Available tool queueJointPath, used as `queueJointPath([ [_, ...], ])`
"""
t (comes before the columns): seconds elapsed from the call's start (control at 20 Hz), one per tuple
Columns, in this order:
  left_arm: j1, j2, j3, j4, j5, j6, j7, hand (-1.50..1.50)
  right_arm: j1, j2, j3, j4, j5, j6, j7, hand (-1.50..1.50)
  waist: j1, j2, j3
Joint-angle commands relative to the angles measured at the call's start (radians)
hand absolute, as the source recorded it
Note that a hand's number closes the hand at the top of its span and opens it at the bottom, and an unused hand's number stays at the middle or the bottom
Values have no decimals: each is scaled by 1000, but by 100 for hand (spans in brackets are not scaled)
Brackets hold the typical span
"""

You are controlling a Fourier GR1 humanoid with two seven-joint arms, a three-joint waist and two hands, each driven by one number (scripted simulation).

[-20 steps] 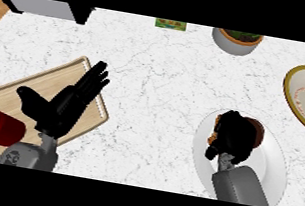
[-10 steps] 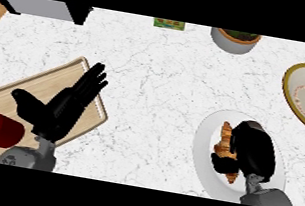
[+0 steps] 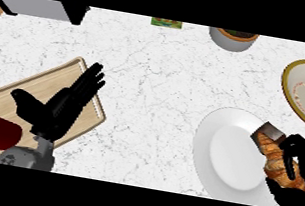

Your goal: Pick the croissant from the plate and place it in the bowl

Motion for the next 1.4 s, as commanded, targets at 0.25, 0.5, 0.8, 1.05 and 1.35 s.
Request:
queueJointPath([
  [0.25, 42, -15, -25, -55, -9, -7, 8, 0, 13, -64, -298, -295, -183, 102, 35, 150, 17, 4, 2],
  [0.5, 3, -18, -19, -64, -26, 9, 59, 0, -33, -49, -401, -400, -278, 224, 125, 150, 18, 5, 2],
  [0.8, -38, 18, 63, -25, 36, -55, 44, 0, -194, -64, -474, -183, -296, 203, 65, 150, 23, 7, 2],
  [1.05, -11, -36, -11, -31, -30, -21, 23, 0, -363, -101, -462, 172, -231, 98, -52, 150, 36, 10, 2],
  [1.35, -28, -58, -18, 26, -57, -10, 5, 0, -524, -167, -499, 525, -229, 12, -232, 150, 40, 12, 3],
])
